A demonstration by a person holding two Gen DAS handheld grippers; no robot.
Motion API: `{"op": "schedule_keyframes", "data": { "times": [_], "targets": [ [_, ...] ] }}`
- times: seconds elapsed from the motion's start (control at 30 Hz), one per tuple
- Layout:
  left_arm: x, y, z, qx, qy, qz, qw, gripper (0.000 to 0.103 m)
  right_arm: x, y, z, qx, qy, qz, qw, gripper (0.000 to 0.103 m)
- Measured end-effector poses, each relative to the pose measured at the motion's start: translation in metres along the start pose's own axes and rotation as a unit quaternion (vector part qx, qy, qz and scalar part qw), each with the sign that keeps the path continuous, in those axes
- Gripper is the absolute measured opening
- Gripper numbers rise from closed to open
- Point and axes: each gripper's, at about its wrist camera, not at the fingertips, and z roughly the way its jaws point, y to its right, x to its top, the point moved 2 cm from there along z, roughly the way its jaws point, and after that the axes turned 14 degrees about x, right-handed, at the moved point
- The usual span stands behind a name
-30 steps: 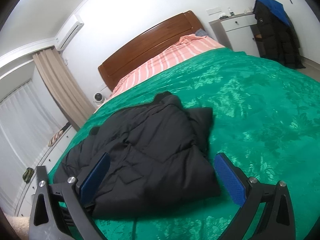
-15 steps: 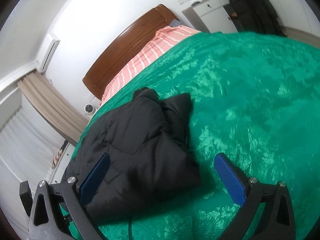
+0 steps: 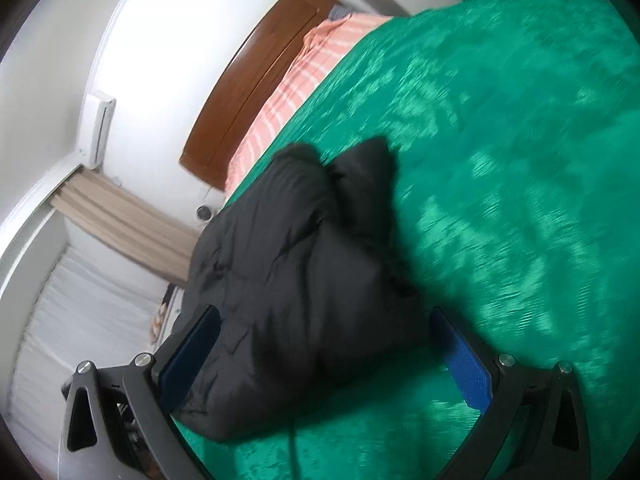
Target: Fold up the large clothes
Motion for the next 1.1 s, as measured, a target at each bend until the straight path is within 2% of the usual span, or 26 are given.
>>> {"op": "schedule_keyframes", "data": {
  "times": [0.1,0.17,0.27,0.33,0.37,0.4,0.47,0.5,0.6,0.67,0.73,0.77,0.87,0.9,0.93,0.97,1.0,1.03,1.07,1.1],
  "targets": [
    [0.003,-0.002,0.015,-0.056,-0.004,-0.019,0.9982,0.099,-0.004,-0.007,0.016,0.014,-0.009,0.001,1.0,0.103],
    [0.0,0.006,0.028,-0.077,-0.012,-0.01,0.9969,0.099,-0.004,-0.007,0.034,0.013,-0.02,0.007,1.0,0.103],
    [-0.014,0.017,0.053,-0.068,-0.032,0.019,0.997,0.1,0.002,-0.006,0.06,-0.002,-0.028,0.014,1.0,0.103],
    [-0.016,0.018,0.053,-0.067,-0.024,0.027,0.9971,0.101,0.008,-0.016,0.071,-0.006,-0.033,0.021,0.999,0.073],
    [-0.016,0.016,0.052,-0.069,-0.025,0.025,0.997,0.101,0.013,-0.03,0.074,-0.016,-0.028,0.001,0.999,0.052],
    [-0.015,0.014,0.052,-0.073,-0.027,0.022,0.9967,0.101,0.015,-0.056,0.077,-0.04,-0.027,-0.05,0.998,0.044],
    [-0.014,0.004,0.051,-0.085,-0.033,0.007,0.9958,0.101,0.013,-0.1,0.087,-0.069,-0.033,-0.14,0.987,0.04],
    [-0.013,-0.001,0.051,-0.089,-0.037,-0.001,0.9953,0.1,0.009,-0.125,0.094,-0.083,-0.039,-0.188,0.978,0.039],
    [-0.012,-0.036,0.04,-0.129,-0.063,-0.075,0.9868,0.099,-0.013,-0.198,0.117,-0.119,-0.058,-0.328,0.935,0.039],
    [-0.013,-0.079,0.022,-0.162,-0.06,-0.151,0.9732,0.099,-0.039,-0.247,0.137,-0.131,-0.073,-0.425,0.892,0.039],
    [-0.018,-0.125,0.004,-0.157,-0.048,-0.203,0.9652,0.099,-0.068,-0.282,0.164,-0.135,-0.094,-0.505,0.847,0.039],
    [-0.021,-0.143,-0.002,-0.146,-0.043,-0.218,0.964,0.1,-0.088,-0.297,0.179,-0.135,-0.108,-0.545,0.82,0.039],
    [-0.039,-0.214,-0.022,-0.08,-0.024,-0.256,0.9631,0.1,-0.152,-0.324,0.23,-0.137,-0.159,-0.645,0.735,0.039],
    [-0.046,-0.232,-0.027,-0.061,-0.021,-0.261,0.9631,0.1,-0.173,-0.327,0.244,-0.137,-0.178,-0.666,0.711,0.039],
    [-0.051,-0.243,-0.029,-0.05,-0.021,-0.266,0.9625,0.1,-0.201,-0.326,0.264,-0.138,-0.206,-0.69,0.68,0.039],
    [-0.062,-0.263,-0.03,-0.035,-0.026,-0.277,0.9599,0.1,-0.221,-0.321,0.277,-0.138,-0.228,-0.705,0.657,0.04],
    [-0.068,-0.274,-0.031,-0.031,-0.029,-0.286,0.9573,0.1,-0.241,-0.317,0.29,-0.139,-0.248,-0.721,0.632,0.04],
    [-0.077,-0.287,-0.032,-0.029,-0.033,-0.299,0.9531,0.1,-0.263,-0.312,0.3,-0.14,-0.258,-0.744,0.601,0.041],
    [-0.081,-0.294,-0.032,-0.031,-0.035,-0.308,0.9502,0.1,-0.278,-0.31,0.305,-0.142,-0.253,-0.764,0.576,0.041],
    [-0.086,-0.301,-0.033,-0.039,-0.036,-0.319,0.9463,0.1,-0.287,-0.31,0.307,-0.146,-0.249,-0.775,0.562,0.041]
  ]
}}
